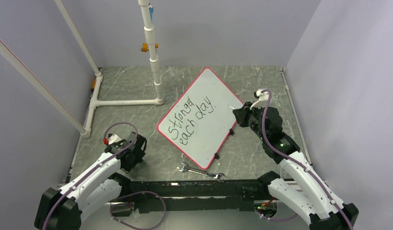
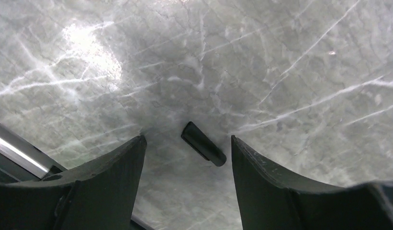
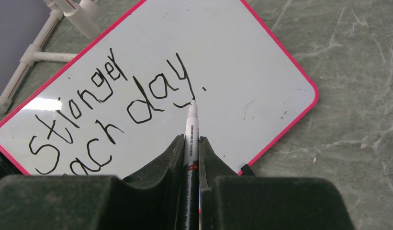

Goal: Write a sentence on the whiteboard
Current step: Pick up the pen cap from the center of the board.

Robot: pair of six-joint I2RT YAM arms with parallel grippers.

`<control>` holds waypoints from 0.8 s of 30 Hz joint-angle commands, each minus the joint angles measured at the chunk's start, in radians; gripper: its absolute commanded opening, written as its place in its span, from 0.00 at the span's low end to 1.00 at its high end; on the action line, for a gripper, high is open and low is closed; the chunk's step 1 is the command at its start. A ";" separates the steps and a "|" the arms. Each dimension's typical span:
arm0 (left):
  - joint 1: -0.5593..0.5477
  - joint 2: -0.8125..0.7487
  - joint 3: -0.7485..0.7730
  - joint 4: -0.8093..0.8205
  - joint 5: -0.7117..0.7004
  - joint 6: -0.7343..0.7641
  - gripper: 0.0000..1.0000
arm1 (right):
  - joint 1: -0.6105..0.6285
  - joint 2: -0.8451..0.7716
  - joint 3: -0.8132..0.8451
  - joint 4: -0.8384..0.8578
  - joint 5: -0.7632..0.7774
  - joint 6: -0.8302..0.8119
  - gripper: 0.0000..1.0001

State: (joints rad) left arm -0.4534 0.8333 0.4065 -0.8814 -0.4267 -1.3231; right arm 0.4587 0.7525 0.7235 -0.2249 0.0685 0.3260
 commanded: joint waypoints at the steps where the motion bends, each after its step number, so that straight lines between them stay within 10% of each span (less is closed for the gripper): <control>1: 0.000 0.053 0.014 -0.053 -0.001 -0.185 0.70 | -0.003 -0.015 -0.001 0.020 -0.008 0.007 0.00; 24: -0.001 0.147 -0.024 0.301 0.091 -0.075 0.08 | -0.003 -0.039 0.008 -0.019 0.017 -0.025 0.00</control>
State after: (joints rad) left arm -0.4530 0.9657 0.4229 -0.7269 -0.4412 -1.4509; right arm 0.4587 0.7345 0.7231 -0.2466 0.0715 0.3149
